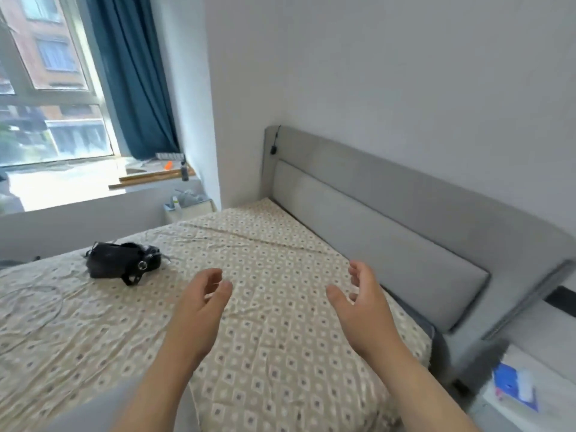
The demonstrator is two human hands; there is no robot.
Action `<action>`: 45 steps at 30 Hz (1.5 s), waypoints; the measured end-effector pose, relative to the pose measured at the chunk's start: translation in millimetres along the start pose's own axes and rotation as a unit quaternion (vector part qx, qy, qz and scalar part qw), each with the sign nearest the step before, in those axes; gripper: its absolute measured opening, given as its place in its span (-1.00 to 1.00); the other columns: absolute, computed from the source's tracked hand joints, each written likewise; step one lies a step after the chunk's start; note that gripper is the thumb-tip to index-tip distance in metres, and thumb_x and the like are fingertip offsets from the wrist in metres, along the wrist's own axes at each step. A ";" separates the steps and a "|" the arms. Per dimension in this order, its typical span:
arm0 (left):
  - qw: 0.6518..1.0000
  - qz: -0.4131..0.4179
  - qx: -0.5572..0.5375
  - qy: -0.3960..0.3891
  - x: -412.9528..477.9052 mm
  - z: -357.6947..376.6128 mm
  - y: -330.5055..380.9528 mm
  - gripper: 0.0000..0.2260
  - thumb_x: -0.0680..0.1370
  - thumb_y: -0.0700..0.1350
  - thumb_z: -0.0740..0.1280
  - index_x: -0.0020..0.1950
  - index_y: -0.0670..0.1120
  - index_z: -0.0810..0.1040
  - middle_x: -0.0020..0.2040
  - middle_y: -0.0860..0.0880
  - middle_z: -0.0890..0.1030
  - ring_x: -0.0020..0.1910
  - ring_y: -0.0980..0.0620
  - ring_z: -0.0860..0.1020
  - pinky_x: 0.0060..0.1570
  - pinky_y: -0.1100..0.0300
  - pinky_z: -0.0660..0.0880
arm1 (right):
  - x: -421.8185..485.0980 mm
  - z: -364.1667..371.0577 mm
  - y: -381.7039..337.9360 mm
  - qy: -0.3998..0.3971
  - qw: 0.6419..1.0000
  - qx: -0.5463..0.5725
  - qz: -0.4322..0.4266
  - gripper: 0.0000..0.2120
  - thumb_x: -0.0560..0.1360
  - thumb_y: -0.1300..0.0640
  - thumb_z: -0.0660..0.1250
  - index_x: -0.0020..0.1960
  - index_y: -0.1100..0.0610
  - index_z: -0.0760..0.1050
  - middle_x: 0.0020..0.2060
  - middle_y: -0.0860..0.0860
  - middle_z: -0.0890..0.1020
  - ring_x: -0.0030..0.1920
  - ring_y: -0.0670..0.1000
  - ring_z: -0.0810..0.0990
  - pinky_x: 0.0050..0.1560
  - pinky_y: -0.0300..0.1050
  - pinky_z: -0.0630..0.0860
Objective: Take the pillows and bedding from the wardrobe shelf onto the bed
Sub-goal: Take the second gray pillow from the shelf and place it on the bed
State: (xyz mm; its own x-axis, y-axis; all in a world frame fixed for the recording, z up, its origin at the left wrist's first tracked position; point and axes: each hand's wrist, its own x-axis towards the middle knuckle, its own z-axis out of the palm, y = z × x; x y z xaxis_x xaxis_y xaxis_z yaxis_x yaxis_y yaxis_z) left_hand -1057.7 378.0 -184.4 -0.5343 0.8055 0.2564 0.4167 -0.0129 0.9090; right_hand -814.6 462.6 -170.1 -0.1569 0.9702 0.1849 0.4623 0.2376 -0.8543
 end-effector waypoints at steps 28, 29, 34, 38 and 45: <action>0.732 0.297 -0.193 -0.582 -197.2 482.2 365.1 -0.52 0.52 0.19 0.25 0.44 0.22 0.27 0.39 0.22 0.34 0.36 0.10 0.34 0.27 0.07 0.29 | -230.2 -480.7 94.2 0.570 0.772 -0.134 0.247 -0.48 0.49 -0.18 0.25 0.42 -0.13 0.25 0.36 -0.23 0.34 0.26 -0.20 0.32 0.20 -0.15 0.30; 0.712 0.297 -0.203 -0.604 -208.9 491.3 371.4 -0.52 0.51 0.21 0.24 0.43 0.25 0.27 0.37 0.27 0.32 0.35 0.13 0.32 0.26 0.09 0.28 | -240.7 -482.8 92.7 0.589 0.752 -0.144 0.260 -0.47 0.49 -0.19 0.25 0.42 -0.13 0.25 0.35 -0.23 0.34 0.25 -0.21 0.31 0.20 -0.15 0.30; 0.618 0.306 -0.252 -0.679 -261.6 515.8 404.3 -0.57 0.51 0.18 0.26 0.38 0.29 0.29 0.31 0.28 0.32 0.32 0.15 0.32 0.23 0.11 0.27 | -281.7 -483.2 83.3 0.656 0.664 -0.186 0.307 -0.45 0.51 -0.19 0.25 0.45 -0.08 0.24 0.40 -0.17 0.33 0.27 -0.22 0.28 0.21 -0.18 0.26; 0.544 0.316 -0.284 -0.724 -311.0 516.4 426.3 -0.55 0.52 0.17 0.26 0.40 0.27 0.29 0.33 0.28 0.32 0.36 0.15 0.30 0.26 0.10 0.28 | -323.4 -476.0 66.7 0.693 0.593 -0.214 0.350 -0.43 0.52 -0.17 0.25 0.47 -0.06 0.23 0.43 -0.13 0.31 0.39 -0.10 0.29 0.28 -0.12 0.29; 0.422 0.334 -0.318 -0.780 -425.5 476.9 467.5 -0.54 0.53 0.17 0.24 0.42 0.23 0.28 0.36 0.22 0.31 0.42 0.05 0.28 0.28 0.03 0.29 | -417.8 -462.4 20.1 0.747 0.462 -0.260 0.400 -0.46 0.49 -0.22 0.24 0.42 -0.17 0.23 0.40 -0.20 0.34 0.28 -0.19 0.32 0.17 -0.16 0.35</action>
State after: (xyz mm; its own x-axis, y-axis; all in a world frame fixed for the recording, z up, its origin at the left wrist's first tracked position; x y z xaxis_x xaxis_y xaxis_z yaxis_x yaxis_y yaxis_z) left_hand -284.7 311.7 -25.3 0.8880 -0.1022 0.4484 -0.4571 -0.3025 0.8364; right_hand -336.3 84.5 -39.9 0.8444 -0.3846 0.3729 0.0596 -0.6244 -0.7788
